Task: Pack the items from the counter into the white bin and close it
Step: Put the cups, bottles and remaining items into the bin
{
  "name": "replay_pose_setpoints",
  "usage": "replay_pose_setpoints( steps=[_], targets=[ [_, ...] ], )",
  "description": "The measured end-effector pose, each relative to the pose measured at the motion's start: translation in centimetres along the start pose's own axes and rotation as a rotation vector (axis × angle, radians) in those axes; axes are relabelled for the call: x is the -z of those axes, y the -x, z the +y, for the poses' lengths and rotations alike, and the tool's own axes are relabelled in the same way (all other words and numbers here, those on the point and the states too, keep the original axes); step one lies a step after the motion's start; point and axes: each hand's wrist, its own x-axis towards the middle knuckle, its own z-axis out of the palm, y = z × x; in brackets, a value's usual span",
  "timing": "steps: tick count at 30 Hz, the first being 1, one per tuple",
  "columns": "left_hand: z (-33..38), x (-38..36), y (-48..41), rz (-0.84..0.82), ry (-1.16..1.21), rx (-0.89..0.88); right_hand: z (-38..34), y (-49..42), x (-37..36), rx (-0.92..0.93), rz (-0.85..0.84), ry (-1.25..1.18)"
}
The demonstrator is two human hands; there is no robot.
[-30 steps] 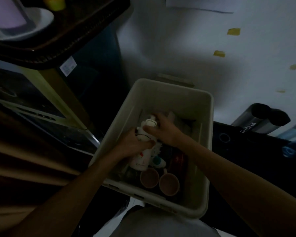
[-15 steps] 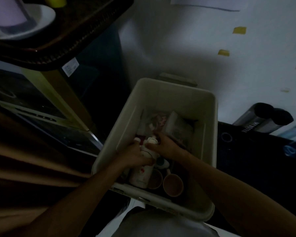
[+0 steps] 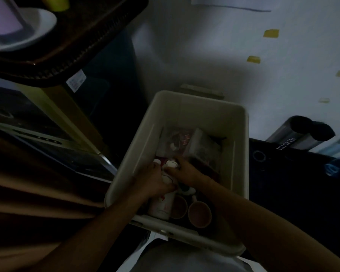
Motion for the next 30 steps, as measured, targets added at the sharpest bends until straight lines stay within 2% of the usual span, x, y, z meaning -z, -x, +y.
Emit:
replay_pose_setpoints(
  steps=[4,13,19,23,30],
  targets=[
    [0.0,-0.2,-0.1,-0.023,0.037,0.004,0.3,-0.2,-0.1,0.010,0.017,0.035],
    [0.2,-0.6,-0.4,-0.071,0.107,0.044,0.3,0.6,1.2,-0.037,-0.075,0.053],
    [0.7,-0.1,-0.3,-0.052,0.084,0.005,-0.2,1.6,2.4,0.002,-0.085,0.053],
    [0.7,0.7,-0.4,-0.030,0.230,-0.042,-1.1,2.2,3.9,0.060,-0.106,0.088],
    [3.9,2.0,-0.6,0.080,0.291,-0.094,-4.5,4.4,7.9,0.098,-0.094,0.055]
  ],
)
